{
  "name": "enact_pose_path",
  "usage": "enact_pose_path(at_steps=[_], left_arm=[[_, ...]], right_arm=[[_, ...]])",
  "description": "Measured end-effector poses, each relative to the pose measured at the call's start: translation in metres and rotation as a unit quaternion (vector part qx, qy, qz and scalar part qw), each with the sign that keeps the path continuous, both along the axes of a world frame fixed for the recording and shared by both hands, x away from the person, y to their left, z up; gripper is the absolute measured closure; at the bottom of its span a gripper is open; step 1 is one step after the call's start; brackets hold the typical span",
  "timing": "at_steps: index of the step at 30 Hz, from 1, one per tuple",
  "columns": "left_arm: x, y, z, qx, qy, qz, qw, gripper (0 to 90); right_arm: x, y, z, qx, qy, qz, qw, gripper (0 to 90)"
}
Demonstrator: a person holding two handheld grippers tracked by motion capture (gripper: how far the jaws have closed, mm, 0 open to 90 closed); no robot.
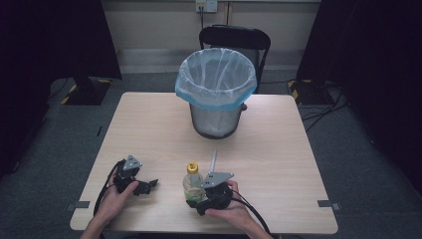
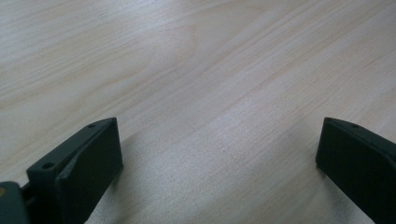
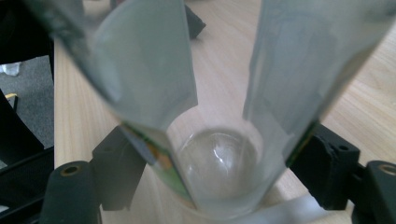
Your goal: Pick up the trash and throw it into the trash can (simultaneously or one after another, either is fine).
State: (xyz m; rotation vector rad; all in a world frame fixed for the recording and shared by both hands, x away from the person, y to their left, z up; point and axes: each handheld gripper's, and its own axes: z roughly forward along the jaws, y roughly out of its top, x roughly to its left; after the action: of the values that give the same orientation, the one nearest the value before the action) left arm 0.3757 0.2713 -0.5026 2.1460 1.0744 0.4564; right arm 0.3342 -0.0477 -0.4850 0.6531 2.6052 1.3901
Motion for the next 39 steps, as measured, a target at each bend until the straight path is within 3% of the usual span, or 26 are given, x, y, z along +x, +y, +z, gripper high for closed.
enact_pose_path(at_steps=[9, 20, 22, 39], left_arm=[[0.000, 0.000, 0.000, 0.001, -0.001, 0.001, 1.0000, 0.1], [0.000, 0.000, 0.000, 0.001, -0.001, 0.001, 1.0000, 0.1], [0.000, 0.000, 0.000, 0.001, -0.001, 0.001, 1.0000, 0.1], [0.000, 0.000, 0.000, 0.000, 0.000, 0.000, 1.0000, 0.1]], right_arm=[[0.004, 0.007, -0.004, -0.003, 0.001, 0.000, 1.0000, 24.3], [0.002, 0.008, 0.000, -0.019, -0.016, 0.003, 0.9997, 27.7], [0.003, 0.008, 0.001, -0.015, -0.007, 0.005, 0.9999, 27.9], [0.006, 0.002, 0.021, 0.019, -0.018, -0.007, 0.9997, 28.1]])
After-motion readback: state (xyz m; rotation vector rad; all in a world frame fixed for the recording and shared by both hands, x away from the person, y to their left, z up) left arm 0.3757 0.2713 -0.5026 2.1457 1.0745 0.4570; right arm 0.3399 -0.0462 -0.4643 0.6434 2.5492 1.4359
